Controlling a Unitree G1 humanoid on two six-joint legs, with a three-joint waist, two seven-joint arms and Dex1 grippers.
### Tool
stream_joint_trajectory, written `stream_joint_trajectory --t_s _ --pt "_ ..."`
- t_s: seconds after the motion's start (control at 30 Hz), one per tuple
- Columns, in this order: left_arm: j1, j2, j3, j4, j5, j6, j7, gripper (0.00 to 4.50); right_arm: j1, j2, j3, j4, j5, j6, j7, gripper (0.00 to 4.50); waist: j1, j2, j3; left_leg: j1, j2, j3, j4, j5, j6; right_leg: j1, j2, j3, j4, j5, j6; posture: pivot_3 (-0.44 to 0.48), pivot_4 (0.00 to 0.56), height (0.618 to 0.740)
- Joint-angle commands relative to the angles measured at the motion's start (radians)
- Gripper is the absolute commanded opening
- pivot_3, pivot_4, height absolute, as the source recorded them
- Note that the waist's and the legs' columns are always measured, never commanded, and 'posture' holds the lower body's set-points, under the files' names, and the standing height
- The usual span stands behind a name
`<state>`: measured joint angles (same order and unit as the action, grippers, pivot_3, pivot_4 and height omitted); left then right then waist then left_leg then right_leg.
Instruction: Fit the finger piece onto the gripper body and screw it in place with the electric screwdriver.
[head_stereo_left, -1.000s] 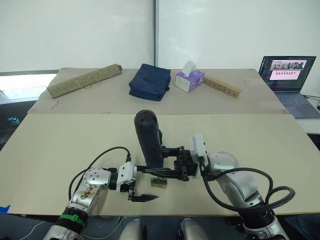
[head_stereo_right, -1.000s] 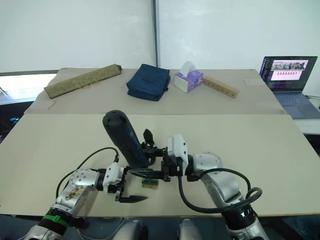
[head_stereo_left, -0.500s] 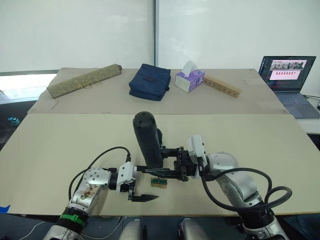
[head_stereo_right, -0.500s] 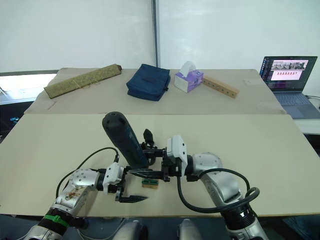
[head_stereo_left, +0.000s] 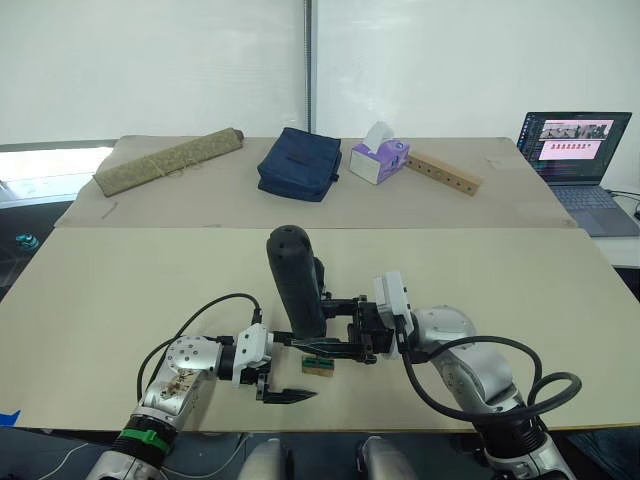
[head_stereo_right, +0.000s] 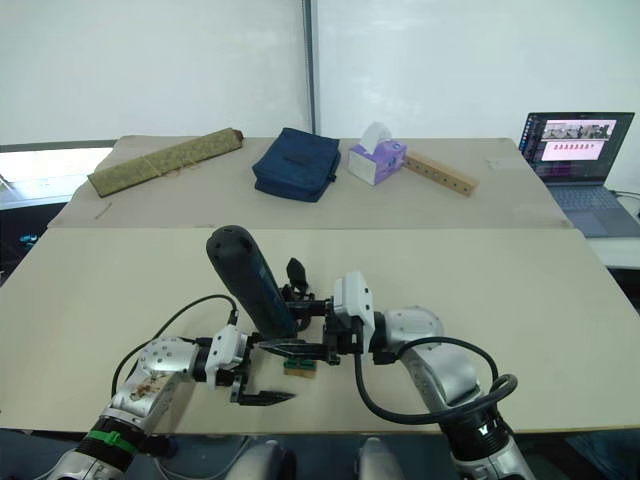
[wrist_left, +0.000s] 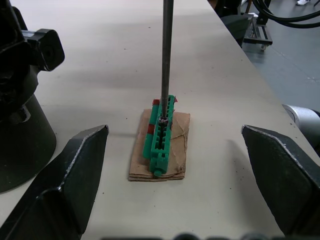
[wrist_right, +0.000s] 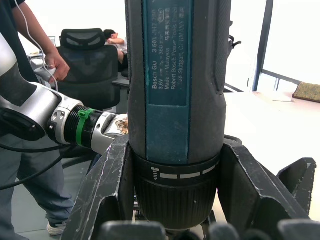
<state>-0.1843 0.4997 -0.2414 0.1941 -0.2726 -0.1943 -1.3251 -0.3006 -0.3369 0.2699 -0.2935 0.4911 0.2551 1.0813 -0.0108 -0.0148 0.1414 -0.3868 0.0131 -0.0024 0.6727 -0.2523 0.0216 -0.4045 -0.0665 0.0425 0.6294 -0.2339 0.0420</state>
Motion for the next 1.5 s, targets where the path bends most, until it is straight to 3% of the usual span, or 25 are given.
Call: stream_joint_trajectory --t_s 0.03,1.5 --pt "0.028 0.007 -0.028 0.032 0.031 0.031 0.002 4.49 -0.006 0.009 -0.006 -0.031 0.014 -0.031 0.004 1.9 0.0 0.0 0.0 0.0 0.0 0.0 0.0 0.0 0.0 0.0 0.0 0.0 0.0 0.0 0.0 0.0 0.15 0.74" --pt "0.031 0.01 -0.024 0.009 0.032 0.053 0.019 4.49 -0.031 0.027 -0.001 -0.003 0.005 -0.035 0.017 1.9 -0.001 0.0 0.0 0.0 0.0 0.0 -0.001 0.0 0.0 0.0 0.0 0.0 0.0 0.0 0.0 0.0 0.15 0.74"
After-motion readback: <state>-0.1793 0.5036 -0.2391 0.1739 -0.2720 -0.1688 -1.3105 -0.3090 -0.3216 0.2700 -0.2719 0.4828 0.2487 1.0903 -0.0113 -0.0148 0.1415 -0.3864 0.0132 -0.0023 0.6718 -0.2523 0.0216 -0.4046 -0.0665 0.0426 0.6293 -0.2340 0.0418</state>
